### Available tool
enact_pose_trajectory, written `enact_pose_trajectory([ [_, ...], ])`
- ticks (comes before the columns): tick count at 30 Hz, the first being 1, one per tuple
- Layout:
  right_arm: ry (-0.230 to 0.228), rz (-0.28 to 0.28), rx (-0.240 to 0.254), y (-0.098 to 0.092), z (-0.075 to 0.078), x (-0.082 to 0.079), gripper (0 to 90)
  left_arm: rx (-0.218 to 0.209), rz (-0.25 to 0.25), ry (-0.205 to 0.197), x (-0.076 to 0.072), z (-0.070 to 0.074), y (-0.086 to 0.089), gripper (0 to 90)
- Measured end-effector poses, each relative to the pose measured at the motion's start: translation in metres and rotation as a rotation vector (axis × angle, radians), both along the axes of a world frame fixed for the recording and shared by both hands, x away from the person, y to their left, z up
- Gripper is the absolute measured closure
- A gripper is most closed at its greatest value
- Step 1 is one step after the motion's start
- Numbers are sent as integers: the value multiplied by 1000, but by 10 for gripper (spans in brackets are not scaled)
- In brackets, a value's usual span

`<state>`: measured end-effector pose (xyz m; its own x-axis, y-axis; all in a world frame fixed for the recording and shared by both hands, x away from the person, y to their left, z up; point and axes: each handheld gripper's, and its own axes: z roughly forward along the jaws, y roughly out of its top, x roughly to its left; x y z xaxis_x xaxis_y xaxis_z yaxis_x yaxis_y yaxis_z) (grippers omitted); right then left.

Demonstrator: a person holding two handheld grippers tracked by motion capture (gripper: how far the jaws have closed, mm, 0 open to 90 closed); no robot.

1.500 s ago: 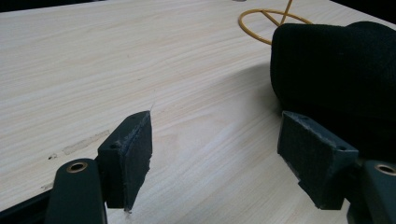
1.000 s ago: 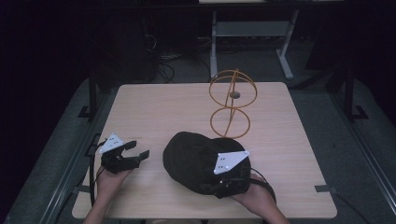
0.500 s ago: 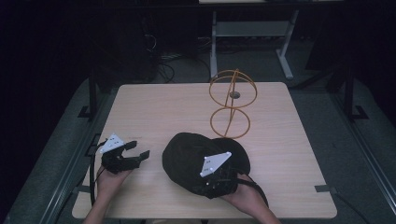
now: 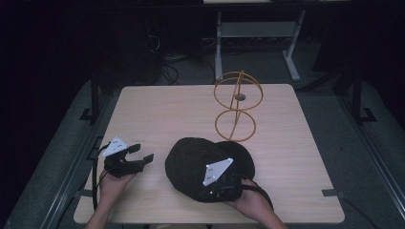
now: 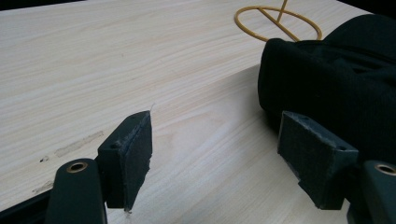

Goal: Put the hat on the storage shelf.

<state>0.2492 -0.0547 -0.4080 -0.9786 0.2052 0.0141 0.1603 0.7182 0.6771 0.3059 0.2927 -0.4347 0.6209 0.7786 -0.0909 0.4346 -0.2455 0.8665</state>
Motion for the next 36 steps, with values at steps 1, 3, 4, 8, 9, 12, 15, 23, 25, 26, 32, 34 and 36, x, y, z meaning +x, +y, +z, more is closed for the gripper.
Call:
enact_pose_trajectory([
  [1,0,0,0,0,0,0,825,0,0,0,0,0,0,263],
  [3,6,-3,17,-5,3,2,826,-2,-3,4,0,0,-1,263],
  [4,11,-11,23,-9,7,2,826,4,-11,7,0,0,-3,263],
  [8,36,-27,68,-19,18,4,828,1,-27,0,-1,1,-7,263],
  [9,36,-27,68,-19,18,4,828,1,-27,0,-1,1,-7,263],
  [12,52,-38,115,-28,27,8,827,-20,-53,4,-3,2,-12,263],
  [15,52,-47,129,-33,31,10,827,-32,-74,0,-5,2,-16,263],
  [23,35,-72,172,-44,47,12,825,-47,-155,-15,-11,5,-36,257],
  [25,29,-71,178,-45,49,13,825,-57,-178,-14,-13,6,-41,256],
  [26,35,-75,185,-46,51,12,825,-65,-193,-15,-14,6,-44,256],
  [32,19,-93,217,-52,62,14,825,-94,-269,-51,-16,10,-62,243],
  [34,12,-94,219,-52,65,15,825,-104,-276,-54,-16,10,-65,243],
  [36,9,-94,223,-52,67,15,825,-112,-302,-57,-14,13,-72,243],
])
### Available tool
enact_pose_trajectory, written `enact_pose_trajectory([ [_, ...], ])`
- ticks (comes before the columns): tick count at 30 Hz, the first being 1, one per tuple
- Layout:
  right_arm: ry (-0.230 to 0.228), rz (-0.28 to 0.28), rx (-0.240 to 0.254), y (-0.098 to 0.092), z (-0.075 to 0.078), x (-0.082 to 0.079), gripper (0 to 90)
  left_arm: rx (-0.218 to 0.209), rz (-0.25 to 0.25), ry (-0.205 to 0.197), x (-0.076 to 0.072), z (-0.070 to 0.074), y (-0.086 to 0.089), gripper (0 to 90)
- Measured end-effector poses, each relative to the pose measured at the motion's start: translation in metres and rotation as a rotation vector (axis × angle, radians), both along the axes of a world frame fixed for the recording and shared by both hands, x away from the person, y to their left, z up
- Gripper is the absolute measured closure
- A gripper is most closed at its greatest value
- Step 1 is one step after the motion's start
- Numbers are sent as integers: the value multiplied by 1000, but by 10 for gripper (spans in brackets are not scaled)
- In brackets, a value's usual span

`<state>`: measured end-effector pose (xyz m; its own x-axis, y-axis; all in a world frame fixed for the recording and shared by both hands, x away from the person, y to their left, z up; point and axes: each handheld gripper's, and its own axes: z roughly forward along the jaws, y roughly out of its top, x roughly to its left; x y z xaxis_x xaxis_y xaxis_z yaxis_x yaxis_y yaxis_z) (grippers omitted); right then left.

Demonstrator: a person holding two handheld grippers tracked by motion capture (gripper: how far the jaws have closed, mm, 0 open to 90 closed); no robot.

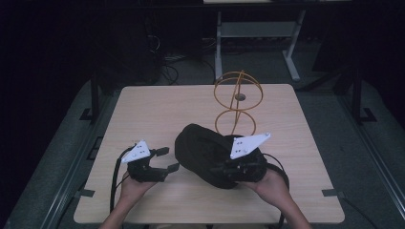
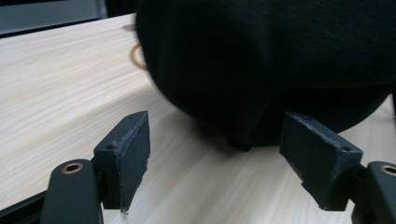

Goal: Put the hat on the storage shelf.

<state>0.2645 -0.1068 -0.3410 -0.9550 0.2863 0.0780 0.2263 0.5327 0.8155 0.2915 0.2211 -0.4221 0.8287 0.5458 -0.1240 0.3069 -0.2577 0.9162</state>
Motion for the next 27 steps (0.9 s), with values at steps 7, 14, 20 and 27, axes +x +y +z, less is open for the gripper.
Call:
enact_pose_trajectory([
  [7,-21,-3,37,-1,15,0,826,-24,-69,-28,3,9,-14,242],
  [14,-38,28,68,-2,27,-4,827,-132,-90,-2,12,22,-24,324],
  [20,-58,36,87,-5,33,-7,829,-140,-128,-47,12,29,-33,699],
  [27,-59,18,110,-15,33,-8,827,-133,-137,-61,14,36,-32,848],
])
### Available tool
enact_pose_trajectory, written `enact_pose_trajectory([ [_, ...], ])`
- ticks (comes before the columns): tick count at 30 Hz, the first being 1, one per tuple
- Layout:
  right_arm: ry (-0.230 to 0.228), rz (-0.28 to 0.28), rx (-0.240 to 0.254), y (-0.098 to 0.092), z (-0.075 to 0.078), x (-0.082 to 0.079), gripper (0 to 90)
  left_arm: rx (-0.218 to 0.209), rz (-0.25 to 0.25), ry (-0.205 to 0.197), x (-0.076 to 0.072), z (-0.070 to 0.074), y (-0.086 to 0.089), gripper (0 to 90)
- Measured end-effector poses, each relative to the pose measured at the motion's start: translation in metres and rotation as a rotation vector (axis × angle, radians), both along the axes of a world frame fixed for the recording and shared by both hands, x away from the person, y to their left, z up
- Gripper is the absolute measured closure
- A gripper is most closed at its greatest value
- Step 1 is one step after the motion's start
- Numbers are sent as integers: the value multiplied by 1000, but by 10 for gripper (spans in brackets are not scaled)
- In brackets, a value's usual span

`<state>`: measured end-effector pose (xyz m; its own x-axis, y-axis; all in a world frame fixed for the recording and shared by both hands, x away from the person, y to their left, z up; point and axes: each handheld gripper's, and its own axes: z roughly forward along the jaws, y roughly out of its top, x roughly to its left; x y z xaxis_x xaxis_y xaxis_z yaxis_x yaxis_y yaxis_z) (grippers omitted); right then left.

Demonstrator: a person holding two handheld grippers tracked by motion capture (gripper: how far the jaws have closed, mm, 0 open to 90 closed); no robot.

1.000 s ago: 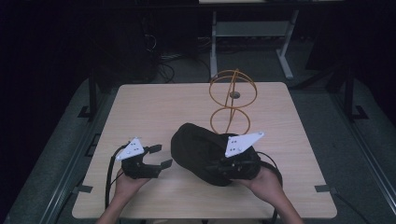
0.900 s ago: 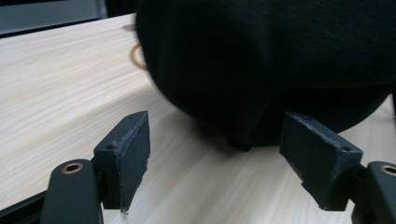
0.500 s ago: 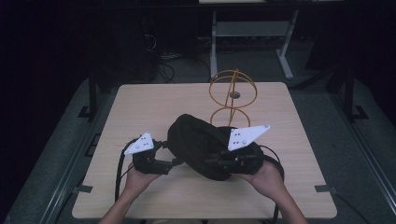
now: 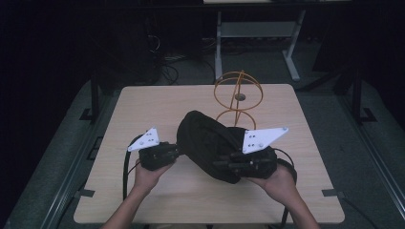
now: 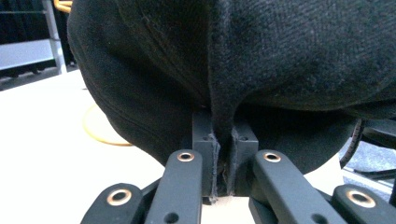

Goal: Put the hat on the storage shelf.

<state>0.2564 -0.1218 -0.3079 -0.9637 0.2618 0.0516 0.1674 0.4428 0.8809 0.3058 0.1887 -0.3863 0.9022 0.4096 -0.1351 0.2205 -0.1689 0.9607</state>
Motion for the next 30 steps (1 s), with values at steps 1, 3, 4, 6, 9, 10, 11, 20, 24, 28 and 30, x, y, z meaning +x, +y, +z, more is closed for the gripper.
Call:
enact_pose_trajectory([
  [1,6,0,9,-1,0,0,827,8,1,-6,0,3,0,852],
  [3,11,-5,15,-2,-1,1,824,12,5,-10,1,6,1,856],
  [4,11,-6,20,-3,-1,1,822,11,10,-13,0,8,1,857],
  [6,17,-8,31,-4,-2,3,816,17,10,-18,1,10,1,858],
  [9,22,-21,45,-8,-2,5,796,4,31,-20,0,21,3,858],
  [10,22,-21,45,-8,-2,5,796,4,31,-20,0,21,3,858],
  [11,28,-26,60,-11,-3,7,786,8,40,-31,-1,29,2,858],
  [20,42,-23,92,-14,-6,12,783,33,50,-68,1,59,0,862],
  [24,46,-27,132,-17,-5,16,772,60,50,-94,4,79,-3,863],
  [28,53,-64,159,-23,-5,20,653,67,48,-105,7,91,-5,863],
  [30,70,-96,169,-27,-6,22,577,95,48,-116,9,99,-7,864],
])
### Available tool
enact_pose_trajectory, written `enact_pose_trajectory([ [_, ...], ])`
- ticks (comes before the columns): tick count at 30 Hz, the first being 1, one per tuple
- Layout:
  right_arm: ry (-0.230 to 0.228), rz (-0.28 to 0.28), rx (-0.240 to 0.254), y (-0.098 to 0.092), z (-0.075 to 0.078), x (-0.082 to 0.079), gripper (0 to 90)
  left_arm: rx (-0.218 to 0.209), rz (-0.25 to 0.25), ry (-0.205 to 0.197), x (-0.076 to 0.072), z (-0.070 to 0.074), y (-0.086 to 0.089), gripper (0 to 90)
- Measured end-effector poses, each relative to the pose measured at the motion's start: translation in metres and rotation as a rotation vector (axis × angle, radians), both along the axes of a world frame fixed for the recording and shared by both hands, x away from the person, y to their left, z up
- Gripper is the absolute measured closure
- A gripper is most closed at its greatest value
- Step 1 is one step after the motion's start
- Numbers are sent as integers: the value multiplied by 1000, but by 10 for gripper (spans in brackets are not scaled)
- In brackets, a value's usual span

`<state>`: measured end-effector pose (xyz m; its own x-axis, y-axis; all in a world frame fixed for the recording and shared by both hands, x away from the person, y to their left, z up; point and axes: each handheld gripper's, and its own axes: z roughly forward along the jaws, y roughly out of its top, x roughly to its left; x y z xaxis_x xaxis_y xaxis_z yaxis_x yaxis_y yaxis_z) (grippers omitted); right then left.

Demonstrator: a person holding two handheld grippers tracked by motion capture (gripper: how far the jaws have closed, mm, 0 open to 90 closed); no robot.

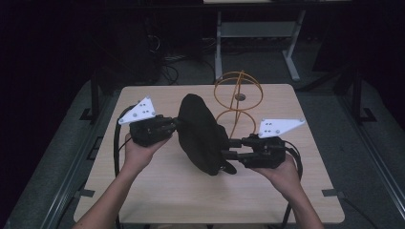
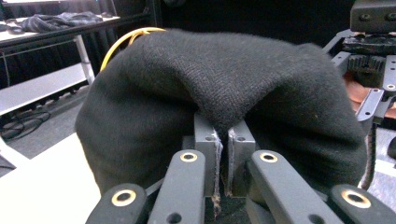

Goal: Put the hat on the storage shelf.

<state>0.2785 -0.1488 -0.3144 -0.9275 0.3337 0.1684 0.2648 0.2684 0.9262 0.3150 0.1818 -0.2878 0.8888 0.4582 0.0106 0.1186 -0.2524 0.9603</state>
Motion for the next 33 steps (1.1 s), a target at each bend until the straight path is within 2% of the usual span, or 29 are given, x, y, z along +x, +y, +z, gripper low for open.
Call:
enact_pose_trajectory([
  [1,9,-9,4,-4,-2,1,550,24,-1,-4,3,4,-2,864],
  [2,9,-9,4,-4,-2,1,550,24,-1,-4,3,4,-2,864],
  [3,18,-40,5,-10,-6,2,472,39,-3,3,7,4,-3,864],
  [4,18,-40,5,-10,-6,2,472,39,-3,3,7,4,-3,864],
  [5,24,-83,11,-17,-11,1,407,54,-2,9,9,3,-2,864],
  [8,34,-101,25,-25,-19,0,393,58,10,13,12,3,-1,864],
  [9,40,-134,6,-34,-26,-2,366,52,14,18,15,3,1,864],
  [12,53,-163,-3,-43,-34,-2,356,42,18,26,20,5,3,865],
  [14,75,-215,-41,-58,-48,-3,343,27,20,38,26,9,3,864],
  [16,81,-225,-46,-62,-51,-4,337,25,21,41,28,10,3,864],
  [17,94,-252,-64,-70,-59,-4,329,37,23,43,32,13,2,864],
  [18,94,-252,-64,-70,-59,-4,329,37,23,43,32,13,2,864],
  [20,115,-287,-98,-81,-71,-5,319,42,28,41,37,18,-1,864],
  [27,159,-337,-170,-100,-90,-2,280,46,36,39,46,29,-5,864],
  [33,178,-390,-177,-118,-101,-2,264,41,41,46,57,39,-9,865],
])
